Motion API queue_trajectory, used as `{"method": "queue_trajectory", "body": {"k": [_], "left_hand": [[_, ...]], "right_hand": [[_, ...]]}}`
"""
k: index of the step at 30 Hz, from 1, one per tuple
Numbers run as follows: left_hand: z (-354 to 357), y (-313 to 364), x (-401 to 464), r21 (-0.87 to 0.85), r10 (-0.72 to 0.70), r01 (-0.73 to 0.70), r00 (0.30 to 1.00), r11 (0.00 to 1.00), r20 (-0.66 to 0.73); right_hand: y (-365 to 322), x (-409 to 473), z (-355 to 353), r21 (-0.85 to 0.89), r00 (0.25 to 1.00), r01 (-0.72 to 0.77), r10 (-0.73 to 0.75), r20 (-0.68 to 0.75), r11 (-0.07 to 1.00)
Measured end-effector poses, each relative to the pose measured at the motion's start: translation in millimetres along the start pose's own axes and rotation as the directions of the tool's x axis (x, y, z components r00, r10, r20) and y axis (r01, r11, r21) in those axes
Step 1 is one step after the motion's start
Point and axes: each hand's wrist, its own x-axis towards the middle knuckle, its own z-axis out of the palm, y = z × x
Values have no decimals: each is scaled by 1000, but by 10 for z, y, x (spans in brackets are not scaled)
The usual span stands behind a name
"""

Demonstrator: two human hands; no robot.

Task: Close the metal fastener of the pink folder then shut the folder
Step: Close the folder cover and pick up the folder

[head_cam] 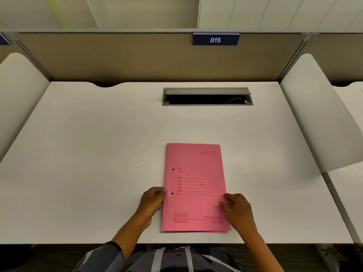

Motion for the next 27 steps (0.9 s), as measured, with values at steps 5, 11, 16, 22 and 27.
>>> {"method": "queue_trajectory", "body": {"k": [5, 11, 16, 22, 27], "left_hand": [[29, 26, -11, -56, -14, 15, 1000, 998, 14], [35, 32, 15, -79, -22, 24, 1000, 997, 20], [6, 21, 36, -132, -62, 70, 996, 989, 67], [-33, 44, 4, -211, -97, 116, 990, 970, 101], [-112, 104, -15, -247, -72, 93, 993, 965, 94]], "right_hand": [[-1, 24, -26, 46, 998, -17, 20, -60, 999], [19, 48, -75, 104, 998, -39, 44, -45, 994], [14, 24, -102, 277, 993, -101, 114, -32, 956], [-39, -57, -87, 505, 975, -209, 220, 39, 838], [-156, -144, -147, 690, 941, -316, 306, 142, 652]]}}
